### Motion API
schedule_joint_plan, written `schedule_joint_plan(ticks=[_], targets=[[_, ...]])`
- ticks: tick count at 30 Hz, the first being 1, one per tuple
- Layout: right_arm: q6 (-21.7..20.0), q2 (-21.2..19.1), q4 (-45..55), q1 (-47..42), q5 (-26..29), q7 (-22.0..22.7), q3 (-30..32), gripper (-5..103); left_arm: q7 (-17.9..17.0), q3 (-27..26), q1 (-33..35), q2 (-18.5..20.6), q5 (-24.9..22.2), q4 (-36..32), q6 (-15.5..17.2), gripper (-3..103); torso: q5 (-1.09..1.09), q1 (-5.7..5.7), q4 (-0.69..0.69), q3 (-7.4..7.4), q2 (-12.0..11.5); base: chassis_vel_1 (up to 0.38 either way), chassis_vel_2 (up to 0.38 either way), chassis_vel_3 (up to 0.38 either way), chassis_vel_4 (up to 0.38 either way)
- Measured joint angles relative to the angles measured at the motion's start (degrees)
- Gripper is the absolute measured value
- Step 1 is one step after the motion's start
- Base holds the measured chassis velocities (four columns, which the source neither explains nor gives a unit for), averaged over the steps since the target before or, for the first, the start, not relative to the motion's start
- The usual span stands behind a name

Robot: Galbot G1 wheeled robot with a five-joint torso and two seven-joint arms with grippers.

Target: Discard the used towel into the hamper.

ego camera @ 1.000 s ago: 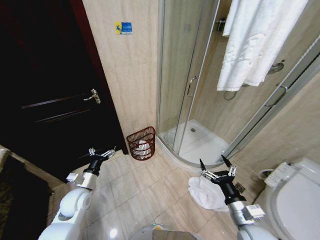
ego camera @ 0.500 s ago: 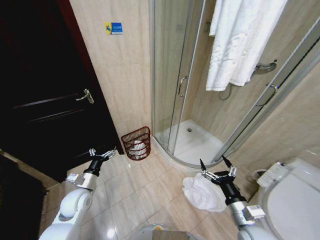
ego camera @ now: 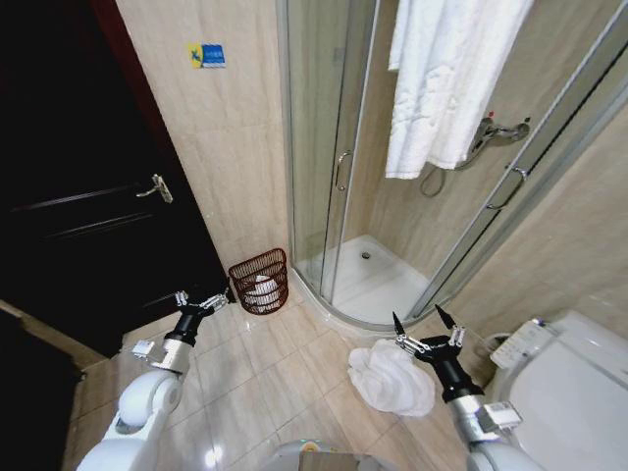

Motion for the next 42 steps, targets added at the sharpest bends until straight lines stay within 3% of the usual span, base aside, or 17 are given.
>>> schedule_joint_plan(ticks=[14, 22, 33, 37, 42], targets=[[0.0, -0.2, -0.7, 1.2, 0.8, 0.9, 0.0, 100, 0.0, -0.2, 0.2, -0.3, 0.0, -0.2, 0.0, 100, 0.01, 0.0, -0.01, 0.0, 0.0, -0.08, -0.082, 0.082, 0.078], [-7.6, -3.2, 0.0, 8.3, 7.4, 4.2, 1.0, 100, -0.1, -1.1, 0.9, -1.0, 0.2, -0.4, 0.1, 100, -0.01, 0.0, 0.02, 0.0, 0.0, -0.01, -0.021, 0.012, -0.002], [-10.7, -6.5, -3.8, 20.4, 10.8, 11.4, 0.9, 100, -0.2, 0.1, 0.3, -2.2, 3.6, -0.5, 1.3, 100, 0.01, 0.01, 0.02, 0.0, 0.0, 0.0, 0.0, 0.0, 0.0], [-16.1, -10.8, -1.7, 25.6, 15.4, 16.7, 2.5, 100, -0.3, 3.4, -2.6, -2.0, 5.4, 1.3, 1.9, 100, 0.0, 0.0, -0.02, 0.0, 0.0, 0.0, 0.0, 0.0, 0.0], [-17.8, -15.1, -4.0, 31.9, 17.7, 17.9, 2.5, 100, -0.4, 4.1, -3.5, -2.7, 6.9, 2.2, 2.0, 100, 0.0, 0.01, -0.01, 0.01, 0.0, 0.0, 0.0, 0.0, 0.0]])
